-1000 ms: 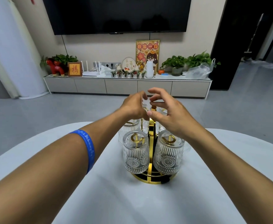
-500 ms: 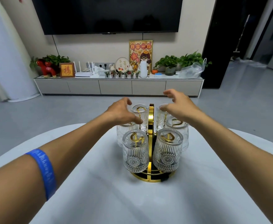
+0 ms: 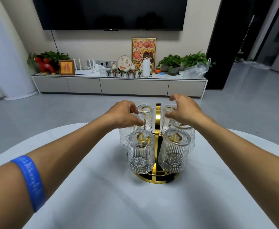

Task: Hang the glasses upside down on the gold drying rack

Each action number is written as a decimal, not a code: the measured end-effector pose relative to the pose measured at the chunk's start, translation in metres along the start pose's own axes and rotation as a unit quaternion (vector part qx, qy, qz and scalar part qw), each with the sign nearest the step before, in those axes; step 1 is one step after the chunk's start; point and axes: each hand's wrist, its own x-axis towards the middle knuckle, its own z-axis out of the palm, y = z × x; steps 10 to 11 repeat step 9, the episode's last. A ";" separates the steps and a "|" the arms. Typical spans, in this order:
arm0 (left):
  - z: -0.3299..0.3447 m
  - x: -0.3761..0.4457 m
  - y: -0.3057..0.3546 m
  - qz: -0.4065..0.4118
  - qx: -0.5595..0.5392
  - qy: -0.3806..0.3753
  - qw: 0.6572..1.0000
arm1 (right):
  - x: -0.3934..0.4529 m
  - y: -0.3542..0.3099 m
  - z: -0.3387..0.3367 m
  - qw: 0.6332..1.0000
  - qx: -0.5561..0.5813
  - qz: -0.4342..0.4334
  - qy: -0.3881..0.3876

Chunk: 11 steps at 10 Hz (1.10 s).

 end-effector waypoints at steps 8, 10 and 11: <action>0.007 -0.085 0.006 0.194 0.103 0.035 0.975 | -0.107 -0.009 -0.038 0.979 -0.011 -0.200 -0.032; -0.008 -0.111 0.005 0.212 0.004 0.114 0.971 | -0.138 -0.001 -0.061 0.978 0.081 -0.188 0.040; -0.008 -0.111 0.005 0.212 0.004 0.114 0.971 | -0.138 -0.001 -0.061 0.978 0.081 -0.188 0.040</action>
